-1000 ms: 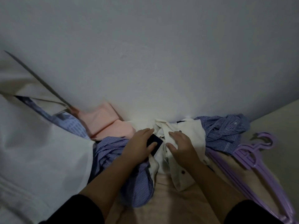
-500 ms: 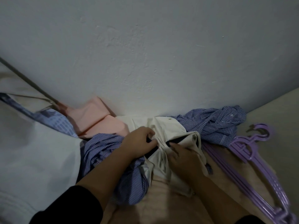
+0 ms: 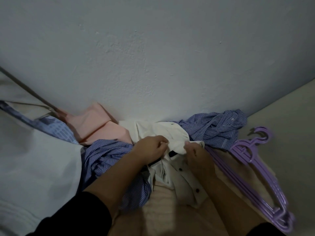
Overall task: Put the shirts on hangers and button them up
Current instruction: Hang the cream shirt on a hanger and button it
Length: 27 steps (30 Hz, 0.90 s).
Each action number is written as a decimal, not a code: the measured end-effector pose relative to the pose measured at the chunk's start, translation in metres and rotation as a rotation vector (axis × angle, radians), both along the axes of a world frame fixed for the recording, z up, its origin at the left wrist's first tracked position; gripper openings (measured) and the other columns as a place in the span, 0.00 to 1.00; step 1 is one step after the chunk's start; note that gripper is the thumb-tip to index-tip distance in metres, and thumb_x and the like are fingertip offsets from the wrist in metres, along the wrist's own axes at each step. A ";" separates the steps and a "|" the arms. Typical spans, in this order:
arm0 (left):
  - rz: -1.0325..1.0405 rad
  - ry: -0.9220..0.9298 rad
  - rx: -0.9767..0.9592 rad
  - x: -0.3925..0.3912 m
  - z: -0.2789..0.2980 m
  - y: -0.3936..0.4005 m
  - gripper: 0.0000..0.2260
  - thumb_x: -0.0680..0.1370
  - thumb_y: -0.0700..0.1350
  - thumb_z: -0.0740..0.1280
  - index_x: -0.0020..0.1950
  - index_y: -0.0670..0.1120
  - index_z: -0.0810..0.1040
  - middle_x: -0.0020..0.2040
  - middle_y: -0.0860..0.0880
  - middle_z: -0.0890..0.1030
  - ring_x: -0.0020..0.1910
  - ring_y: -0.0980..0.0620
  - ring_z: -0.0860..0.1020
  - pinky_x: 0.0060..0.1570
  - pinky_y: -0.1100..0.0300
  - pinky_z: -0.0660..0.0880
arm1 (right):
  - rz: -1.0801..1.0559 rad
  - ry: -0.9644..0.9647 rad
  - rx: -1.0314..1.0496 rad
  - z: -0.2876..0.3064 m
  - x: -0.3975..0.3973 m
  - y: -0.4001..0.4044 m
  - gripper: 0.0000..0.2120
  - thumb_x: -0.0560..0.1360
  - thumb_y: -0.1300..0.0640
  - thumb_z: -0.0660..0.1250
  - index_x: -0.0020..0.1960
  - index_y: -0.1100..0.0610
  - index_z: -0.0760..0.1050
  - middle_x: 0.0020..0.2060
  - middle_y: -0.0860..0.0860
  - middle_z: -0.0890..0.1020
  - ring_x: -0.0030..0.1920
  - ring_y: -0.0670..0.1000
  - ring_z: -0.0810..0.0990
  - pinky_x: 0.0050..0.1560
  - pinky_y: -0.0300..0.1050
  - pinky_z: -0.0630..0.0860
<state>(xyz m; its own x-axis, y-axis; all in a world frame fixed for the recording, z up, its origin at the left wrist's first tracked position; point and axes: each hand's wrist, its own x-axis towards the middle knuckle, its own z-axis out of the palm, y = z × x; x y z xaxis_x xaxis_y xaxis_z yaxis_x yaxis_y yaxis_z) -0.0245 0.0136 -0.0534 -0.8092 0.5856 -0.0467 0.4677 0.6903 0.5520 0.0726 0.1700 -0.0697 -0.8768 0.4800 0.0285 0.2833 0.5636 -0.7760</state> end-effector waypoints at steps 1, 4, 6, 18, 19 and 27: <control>-0.005 -0.047 0.052 0.004 0.007 0.001 0.15 0.78 0.49 0.61 0.65 0.54 0.75 0.56 0.53 0.80 0.56 0.52 0.76 0.55 0.57 0.73 | 0.004 0.023 -0.096 0.010 0.002 0.001 0.11 0.79 0.51 0.57 0.49 0.52 0.76 0.40 0.52 0.81 0.43 0.55 0.79 0.44 0.45 0.74; -0.093 -0.086 0.222 0.019 0.033 0.008 0.24 0.71 0.47 0.72 0.67 0.53 0.74 0.63 0.54 0.76 0.60 0.57 0.74 0.60 0.60 0.70 | 0.078 0.154 -0.225 0.048 0.005 -0.001 0.09 0.77 0.61 0.59 0.51 0.57 0.77 0.36 0.54 0.81 0.35 0.50 0.79 0.37 0.42 0.75; -0.162 -0.040 0.301 0.028 0.054 0.014 0.18 0.70 0.48 0.74 0.60 0.50 0.80 0.56 0.52 0.81 0.53 0.60 0.76 0.54 0.64 0.71 | 0.150 0.195 -0.329 0.072 0.009 -0.004 0.09 0.77 0.66 0.60 0.51 0.61 0.78 0.32 0.53 0.80 0.28 0.43 0.78 0.30 0.36 0.72; 0.142 -0.716 0.732 0.090 0.171 0.008 0.17 0.81 0.53 0.61 0.48 0.40 0.78 0.41 0.41 0.81 0.37 0.48 0.80 0.40 0.56 0.78 | 0.232 0.348 -0.345 0.159 0.069 -0.032 0.21 0.67 0.52 0.76 0.51 0.43 0.67 0.51 0.49 0.77 0.52 0.49 0.79 0.54 0.50 0.77; 0.118 -0.792 0.755 0.098 0.180 0.009 0.18 0.82 0.54 0.57 0.48 0.40 0.78 0.39 0.43 0.81 0.35 0.48 0.80 0.36 0.57 0.76 | 0.265 0.328 -0.292 0.163 0.076 -0.035 0.25 0.66 0.53 0.77 0.53 0.40 0.65 0.53 0.47 0.76 0.53 0.47 0.78 0.54 0.47 0.77; -0.014 -0.451 0.611 0.128 0.226 0.014 0.14 0.80 0.40 0.54 0.56 0.48 0.77 0.53 0.48 0.81 0.47 0.48 0.77 0.43 0.59 0.70 | 0.204 0.348 0.039 0.221 0.127 -0.008 0.23 0.74 0.70 0.55 0.42 0.43 0.78 0.47 0.53 0.83 0.44 0.57 0.80 0.43 0.41 0.76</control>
